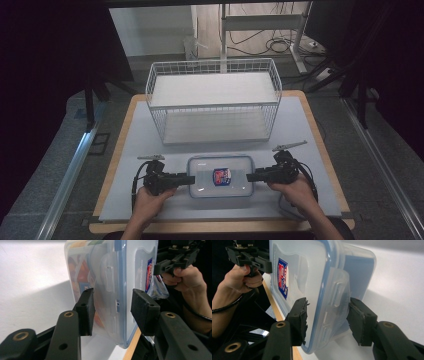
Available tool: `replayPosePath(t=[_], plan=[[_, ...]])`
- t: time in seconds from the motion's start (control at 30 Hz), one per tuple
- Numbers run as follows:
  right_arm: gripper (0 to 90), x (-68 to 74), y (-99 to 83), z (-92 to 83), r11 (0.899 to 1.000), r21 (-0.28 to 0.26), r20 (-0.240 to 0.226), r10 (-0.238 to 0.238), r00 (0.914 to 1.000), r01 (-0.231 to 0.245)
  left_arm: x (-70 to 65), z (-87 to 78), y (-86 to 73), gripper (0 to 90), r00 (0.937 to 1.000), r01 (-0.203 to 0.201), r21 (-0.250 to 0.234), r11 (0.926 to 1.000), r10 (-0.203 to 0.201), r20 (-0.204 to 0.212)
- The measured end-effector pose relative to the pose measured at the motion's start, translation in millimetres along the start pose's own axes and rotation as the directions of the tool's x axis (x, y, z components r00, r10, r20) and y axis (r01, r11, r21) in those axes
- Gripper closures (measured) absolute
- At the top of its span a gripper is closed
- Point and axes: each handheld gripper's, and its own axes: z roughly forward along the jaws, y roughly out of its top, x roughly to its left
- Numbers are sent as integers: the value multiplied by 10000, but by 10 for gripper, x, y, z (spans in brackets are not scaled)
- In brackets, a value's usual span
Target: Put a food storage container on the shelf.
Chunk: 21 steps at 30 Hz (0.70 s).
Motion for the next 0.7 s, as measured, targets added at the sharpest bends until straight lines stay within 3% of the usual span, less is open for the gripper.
replayPosePath(t=[0.23,0.7], plan=[[523,34,15,26,9995,-206,238,-246,9994,251,-26,-17,40,545,9994,-69,-246,9997,60,-348],[527,129,172,-130,9906,-1141,265,-729,9970,755,-201,-129,248,544,9959,-791,-855,9932,749,-509]])
